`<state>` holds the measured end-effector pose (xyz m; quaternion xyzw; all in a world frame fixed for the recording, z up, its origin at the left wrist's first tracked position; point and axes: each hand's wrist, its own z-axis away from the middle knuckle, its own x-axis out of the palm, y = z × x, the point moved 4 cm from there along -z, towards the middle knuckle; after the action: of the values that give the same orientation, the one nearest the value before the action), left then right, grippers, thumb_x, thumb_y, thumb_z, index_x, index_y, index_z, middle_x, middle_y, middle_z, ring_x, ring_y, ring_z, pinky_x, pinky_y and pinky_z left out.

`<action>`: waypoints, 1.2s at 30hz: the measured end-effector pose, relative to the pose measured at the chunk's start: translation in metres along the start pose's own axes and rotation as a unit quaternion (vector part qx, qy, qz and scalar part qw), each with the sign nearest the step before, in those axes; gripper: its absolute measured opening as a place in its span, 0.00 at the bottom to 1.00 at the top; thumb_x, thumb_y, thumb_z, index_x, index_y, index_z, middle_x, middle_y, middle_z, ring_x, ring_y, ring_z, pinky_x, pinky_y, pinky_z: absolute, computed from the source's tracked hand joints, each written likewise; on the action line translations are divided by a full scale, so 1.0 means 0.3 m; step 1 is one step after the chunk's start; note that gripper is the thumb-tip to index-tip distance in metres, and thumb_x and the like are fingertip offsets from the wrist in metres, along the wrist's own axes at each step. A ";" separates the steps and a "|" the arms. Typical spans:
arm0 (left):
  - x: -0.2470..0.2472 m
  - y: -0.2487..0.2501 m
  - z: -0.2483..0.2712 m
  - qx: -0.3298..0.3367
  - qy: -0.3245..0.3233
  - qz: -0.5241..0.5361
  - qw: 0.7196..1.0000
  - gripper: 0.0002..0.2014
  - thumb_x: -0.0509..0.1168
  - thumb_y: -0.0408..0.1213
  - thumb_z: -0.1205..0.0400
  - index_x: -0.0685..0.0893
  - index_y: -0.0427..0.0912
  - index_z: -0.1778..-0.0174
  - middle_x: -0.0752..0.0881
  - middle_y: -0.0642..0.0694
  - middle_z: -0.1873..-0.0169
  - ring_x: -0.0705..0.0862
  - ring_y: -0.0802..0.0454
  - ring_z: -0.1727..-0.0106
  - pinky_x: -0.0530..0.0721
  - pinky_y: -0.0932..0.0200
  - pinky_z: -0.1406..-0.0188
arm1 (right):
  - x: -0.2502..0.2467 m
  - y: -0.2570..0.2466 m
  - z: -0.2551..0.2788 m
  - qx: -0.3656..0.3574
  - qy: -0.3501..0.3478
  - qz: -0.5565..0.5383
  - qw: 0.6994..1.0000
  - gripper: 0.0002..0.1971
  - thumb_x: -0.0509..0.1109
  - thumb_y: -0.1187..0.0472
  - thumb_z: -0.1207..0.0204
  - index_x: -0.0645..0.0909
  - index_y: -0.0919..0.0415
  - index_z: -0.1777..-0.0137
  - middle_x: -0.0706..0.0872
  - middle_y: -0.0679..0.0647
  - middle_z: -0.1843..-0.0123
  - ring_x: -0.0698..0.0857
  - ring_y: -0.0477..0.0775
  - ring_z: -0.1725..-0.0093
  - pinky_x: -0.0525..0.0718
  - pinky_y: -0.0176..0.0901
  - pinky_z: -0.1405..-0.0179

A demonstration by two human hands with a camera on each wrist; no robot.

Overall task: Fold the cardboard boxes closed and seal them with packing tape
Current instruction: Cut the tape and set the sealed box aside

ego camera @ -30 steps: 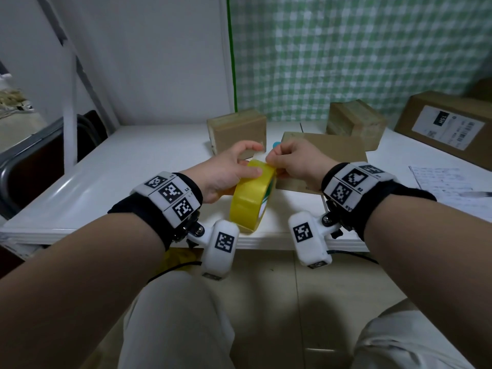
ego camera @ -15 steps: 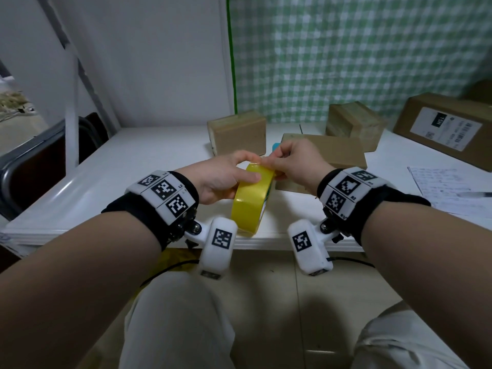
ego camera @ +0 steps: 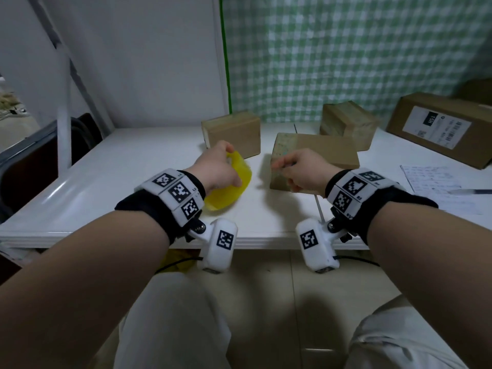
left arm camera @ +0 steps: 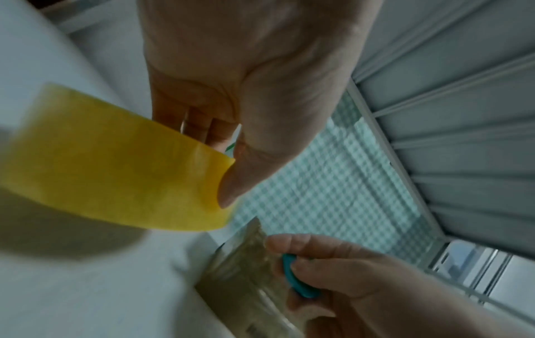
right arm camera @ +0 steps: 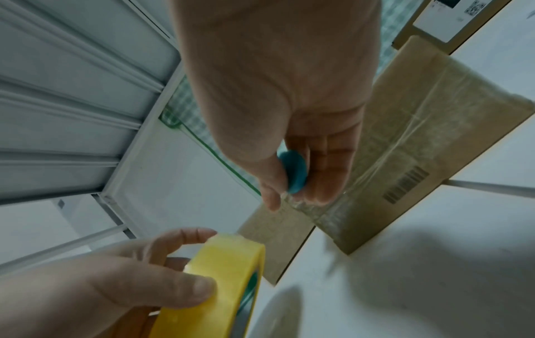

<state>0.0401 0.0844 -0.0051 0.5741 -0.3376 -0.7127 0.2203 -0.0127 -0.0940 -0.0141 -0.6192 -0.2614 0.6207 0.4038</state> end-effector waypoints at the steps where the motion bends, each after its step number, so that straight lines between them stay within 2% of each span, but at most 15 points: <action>1: 0.005 -0.009 -0.006 0.001 0.013 -0.045 0.999 0.37 0.78 0.29 0.34 0.70 0.49 0.30 0.77 0.44 0.34 0.77 0.44 0.34 0.80 0.50 0.41 | 0.013 0.007 0.003 0.001 -0.023 0.034 0.999 0.14 0.60 0.71 0.21 0.85 0.55 0.48 0.78 0.48 0.62 0.77 0.48 0.68 0.80 0.38 0.70; 5: 0.036 -0.052 -0.016 -0.013 0.022 -0.122 0.992 0.33 0.78 0.33 0.33 0.70 0.45 0.36 0.79 0.42 0.41 0.79 0.42 0.43 0.79 0.53 0.52 | 0.061 0.040 0.006 0.005 -0.102 0.125 0.987 0.16 0.61 0.69 0.19 0.85 0.53 0.42 0.82 0.52 0.51 0.78 0.46 0.67 0.78 0.35 0.72; 8: 0.070 -0.060 -0.024 0.003 0.020 -0.173 0.985 0.28 0.77 0.34 0.33 0.69 0.45 0.42 0.80 0.44 0.47 0.78 0.44 0.50 0.77 0.54 0.56 | 0.077 0.060 0.004 0.018 -0.110 0.129 0.985 0.15 0.62 0.71 0.20 0.86 0.54 0.43 0.82 0.54 0.51 0.79 0.48 0.67 0.81 0.35 0.71; 12: 0.116 -0.060 -0.031 0.012 -0.012 -0.218 0.976 0.28 0.76 0.34 0.32 0.70 0.44 0.40 0.81 0.44 0.49 0.80 0.43 0.48 0.82 0.50 0.49 | 0.105 0.079 0.000 0.032 -0.141 0.089 0.985 0.15 0.64 0.74 0.23 0.85 0.54 0.48 0.83 0.59 0.49 0.81 0.54 0.63 0.88 0.46 0.55; 14: 0.128 -0.062 -0.039 0.014 -0.025 -0.228 0.973 0.27 0.75 0.33 0.31 0.71 0.43 0.37 0.81 0.44 0.48 0.81 0.42 0.47 0.81 0.52 0.49 | 0.109 0.080 0.005 0.032 -0.165 0.080 0.982 0.13 0.68 0.72 0.23 0.86 0.56 0.44 0.85 0.62 0.47 0.82 0.54 0.60 0.87 0.42 0.59; 16: 0.127 -0.053 -0.045 0.019 -0.026 -0.243 0.969 0.26 0.74 0.33 0.29 0.73 0.43 0.36 0.80 0.44 0.47 0.80 0.43 0.45 0.80 0.54 0.51 | 0.082 0.068 0.004 0.016 -0.136 0.083 0.987 0.11 0.69 0.69 0.22 0.86 0.61 0.42 0.87 0.61 0.48 0.82 0.52 0.61 0.87 0.40 0.62; 19: 0.119 -0.019 -0.062 0.044 -0.003 -0.263 0.964 0.21 0.71 0.37 0.26 0.78 0.42 0.37 0.80 0.43 0.46 0.79 0.43 0.40 0.74 0.59 0.53 | -0.015 0.032 -0.004 -0.056 0.022 0.070 0.996 0.07 0.69 0.64 0.22 0.87 0.62 0.49 0.89 0.55 0.55 0.85 0.51 0.59 0.88 0.49 0.51; 22: 0.121 0.028 -0.082 0.083 0.028 -0.203 0.975 0.20 0.71 0.42 0.24 0.79 0.45 0.36 0.81 0.43 0.41 0.78 0.45 0.39 0.74 0.57 0.47 | -0.118 0.021 -0.010 -0.099 0.178 0.116 0.972 0.06 0.69 0.58 0.22 0.87 0.54 0.53 0.88 0.49 0.56 0.84 0.50 0.54 0.84 0.45 0.49; 24: 0.140 0.062 -0.092 0.107 0.019 -0.153 0.982 0.23 0.70 0.44 0.22 0.77 0.46 0.31 0.82 0.43 0.39 0.79 0.46 0.39 0.75 0.56 0.42 | -0.163 0.044 -0.034 -0.101 0.218 0.165 0.957 0.09 0.66 0.53 0.21 0.87 0.49 0.47 0.88 0.48 0.50 0.82 0.51 0.46 0.80 0.44 0.46; 26: 0.170 0.095 -0.101 0.126 -0.011 -0.121 0.984 0.29 0.69 0.45 0.21 0.70 0.48 0.24 0.80 0.43 0.33 0.78 0.47 0.34 0.74 0.57 0.39 | -0.184 0.082 -0.073 -0.091 0.201 0.238 0.946 0.16 0.61 0.47 0.20 0.83 0.46 0.37 0.86 0.50 0.37 0.78 0.57 0.34 0.75 0.50 0.36; 28: 0.206 0.124 -0.112 0.141 -0.042 -0.110 0.983 0.33 0.68 0.45 0.20 0.64 0.50 0.20 0.74 0.44 0.26 0.77 0.43 0.31 0.76 0.54 0.36 | -0.189 0.124 -0.095 -0.050 0.158 0.292 0.942 0.21 0.56 0.43 0.19 0.75 0.42 0.28 0.74 0.50 0.23 0.68 0.61 0.24 0.65 0.59 0.25; 30: 0.241 0.145 -0.120 0.148 -0.067 -0.095 0.982 0.33 0.67 0.44 0.19 0.61 0.50 0.18 0.73 0.45 0.25 0.78 0.42 0.33 0.77 0.56 0.40 | -0.194 0.153 -0.097 -0.010 0.133 0.314 0.940 0.22 0.53 0.42 0.17 0.70 0.37 0.24 0.65 0.47 0.18 0.61 0.63 0.20 0.54 0.67 0.22; 32: 0.266 0.160 -0.122 0.158 -0.063 -0.071 0.983 0.29 0.67 0.44 0.19 0.67 0.49 0.21 0.79 0.46 0.32 0.81 0.48 0.42 0.76 0.62 0.48 | -0.202 0.169 -0.093 -0.004 0.131 0.343 0.930 0.22 0.50 0.41 0.17 0.69 0.36 0.24 0.65 0.43 0.18 0.61 0.63 0.21 0.50 0.72 0.23; 34: 0.275 0.173 -0.123 0.172 -0.036 -0.049 0.983 0.25 0.69 0.47 0.21 0.76 0.49 0.28 0.83 0.47 0.43 0.79 0.54 0.54 0.76 0.62 0.55 | -0.222 0.187 -0.095 -0.006 0.132 0.350 0.927 0.22 0.48 0.39 0.17 0.68 0.35 0.24 0.66 0.40 0.19 0.62 0.61 0.21 0.54 0.71 0.23; 36: 0.286 0.187 -0.123 0.186 -0.013 -0.057 0.981 0.23 0.71 0.52 0.25 0.81 0.49 0.35 0.80 0.53 0.57 0.76 0.56 0.59 0.74 0.61 0.63 | -0.246 0.204 -0.100 -0.008 0.127 0.342 0.931 0.22 0.48 0.38 0.17 0.68 0.34 0.24 0.66 0.37 0.20 0.63 0.59 0.22 0.59 0.67 0.25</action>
<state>0.0507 -0.0219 -0.0256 0.6138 -0.4341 -0.6563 0.0641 -0.0010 -0.1930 -0.0263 -0.7478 0.0143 0.6354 0.1919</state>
